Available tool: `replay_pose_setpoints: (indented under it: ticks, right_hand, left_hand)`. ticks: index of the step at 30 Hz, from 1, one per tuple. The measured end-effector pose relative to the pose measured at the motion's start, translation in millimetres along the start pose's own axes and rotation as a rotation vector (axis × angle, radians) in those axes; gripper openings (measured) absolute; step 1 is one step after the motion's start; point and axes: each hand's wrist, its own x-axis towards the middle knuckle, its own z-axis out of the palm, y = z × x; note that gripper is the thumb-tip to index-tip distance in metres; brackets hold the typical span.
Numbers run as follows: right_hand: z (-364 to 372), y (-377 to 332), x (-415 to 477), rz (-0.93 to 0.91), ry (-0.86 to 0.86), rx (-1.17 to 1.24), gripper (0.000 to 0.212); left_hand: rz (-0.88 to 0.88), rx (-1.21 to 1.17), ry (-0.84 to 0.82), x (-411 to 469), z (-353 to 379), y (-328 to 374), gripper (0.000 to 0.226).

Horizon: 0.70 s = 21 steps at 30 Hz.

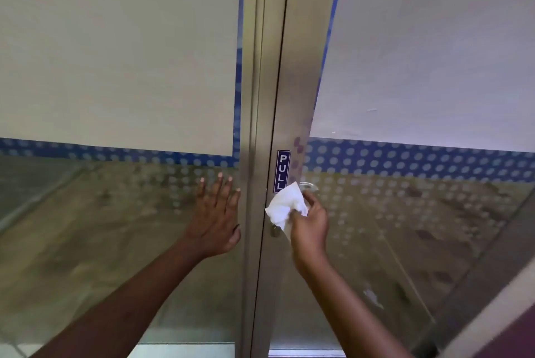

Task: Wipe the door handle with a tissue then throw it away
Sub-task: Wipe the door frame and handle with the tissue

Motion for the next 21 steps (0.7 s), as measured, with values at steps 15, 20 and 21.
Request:
replay_pose_setpoints:
  ticks: [15, 20, 21]
  right_hand:
    - [44, -16, 107, -0.54, 0.503, 0.015, 0.053]
    - [50, 1, 134, -0.999, 0.429, -0.253, 0.049]
    - [49, 5, 141, -1.055, 0.408, -0.312, 0.048]
  left_hand:
    - [0.299, -0.058, 0.553, 138, 40, -3, 0.093]
    - [0.288, -0.11, 0.597, 150, 46, 2, 0.09]
    - [0.281, -0.116, 0.597, 151, 47, 3, 0.089]
